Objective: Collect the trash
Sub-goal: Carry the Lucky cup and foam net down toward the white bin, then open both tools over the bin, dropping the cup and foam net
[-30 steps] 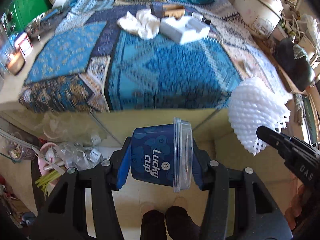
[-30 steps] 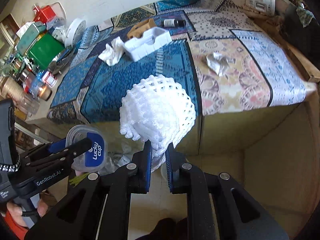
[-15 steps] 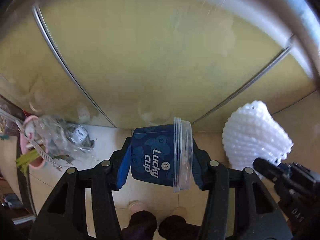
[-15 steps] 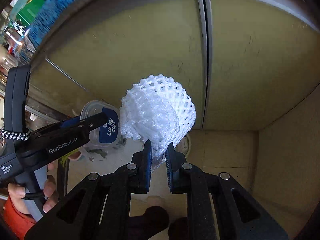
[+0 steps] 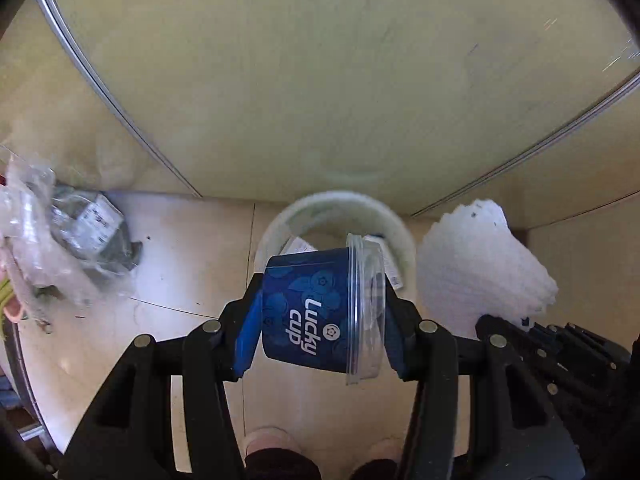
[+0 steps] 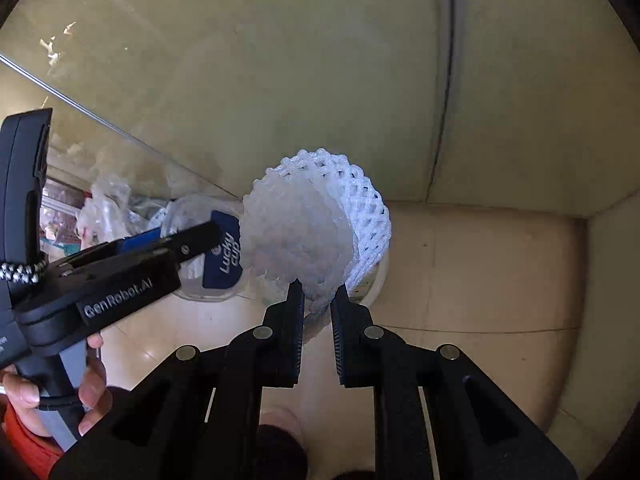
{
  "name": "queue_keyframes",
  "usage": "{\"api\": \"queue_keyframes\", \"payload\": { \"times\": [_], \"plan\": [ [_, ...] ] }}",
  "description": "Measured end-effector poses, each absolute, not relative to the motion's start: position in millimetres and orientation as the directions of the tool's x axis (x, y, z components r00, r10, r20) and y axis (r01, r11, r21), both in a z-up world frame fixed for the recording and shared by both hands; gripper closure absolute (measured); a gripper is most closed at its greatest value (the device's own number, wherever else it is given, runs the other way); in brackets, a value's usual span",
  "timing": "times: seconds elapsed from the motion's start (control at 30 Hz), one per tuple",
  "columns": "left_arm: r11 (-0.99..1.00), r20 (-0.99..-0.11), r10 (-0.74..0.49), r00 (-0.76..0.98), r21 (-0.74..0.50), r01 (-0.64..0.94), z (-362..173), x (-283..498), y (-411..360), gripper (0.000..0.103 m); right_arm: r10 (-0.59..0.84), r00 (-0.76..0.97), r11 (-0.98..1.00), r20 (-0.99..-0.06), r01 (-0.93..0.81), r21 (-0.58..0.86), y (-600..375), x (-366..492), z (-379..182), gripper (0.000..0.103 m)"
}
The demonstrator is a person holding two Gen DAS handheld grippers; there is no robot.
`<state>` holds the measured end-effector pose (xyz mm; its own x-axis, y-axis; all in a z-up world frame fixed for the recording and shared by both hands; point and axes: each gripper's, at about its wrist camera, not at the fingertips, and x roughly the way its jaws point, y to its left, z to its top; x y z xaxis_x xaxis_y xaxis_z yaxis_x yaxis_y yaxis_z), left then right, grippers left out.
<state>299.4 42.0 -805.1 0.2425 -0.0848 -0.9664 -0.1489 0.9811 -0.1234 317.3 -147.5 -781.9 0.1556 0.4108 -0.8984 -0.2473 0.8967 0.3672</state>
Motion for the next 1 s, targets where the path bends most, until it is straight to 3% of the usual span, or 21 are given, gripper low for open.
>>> {"api": "queue_keyframes", "payload": {
  "times": [0.2,0.53,0.77,1.0],
  "plan": [
    [0.971,-0.965,-0.122,0.234,-0.165,-0.171,-853.1,296.0,46.6,0.051,0.416,0.139,0.886,-0.899,-0.286,0.365,-131.8,318.8,-822.5,0.091],
    [0.962,-0.956,-0.167,0.242,-0.212,-0.174,-867.2,294.8,44.4,0.051,0.408,0.083,0.874,-0.909,-0.323,0.363,-118.5,324.4,-836.5,0.084],
    [0.952,-0.950,-0.146,0.276,-0.211,-0.223,-861.9,290.9,62.2,0.051,0.411,0.109,0.876,-0.905,-0.320,0.359,-116.6,318.8,-827.4,0.071],
    [0.958,-0.932,-0.076,0.353,-0.166,-0.233,-814.5,282.7,70.0,0.051,0.417,0.160,0.873,-0.895,-0.344,0.345,-117.5,307.7,-791.8,0.071]
  ]
}}
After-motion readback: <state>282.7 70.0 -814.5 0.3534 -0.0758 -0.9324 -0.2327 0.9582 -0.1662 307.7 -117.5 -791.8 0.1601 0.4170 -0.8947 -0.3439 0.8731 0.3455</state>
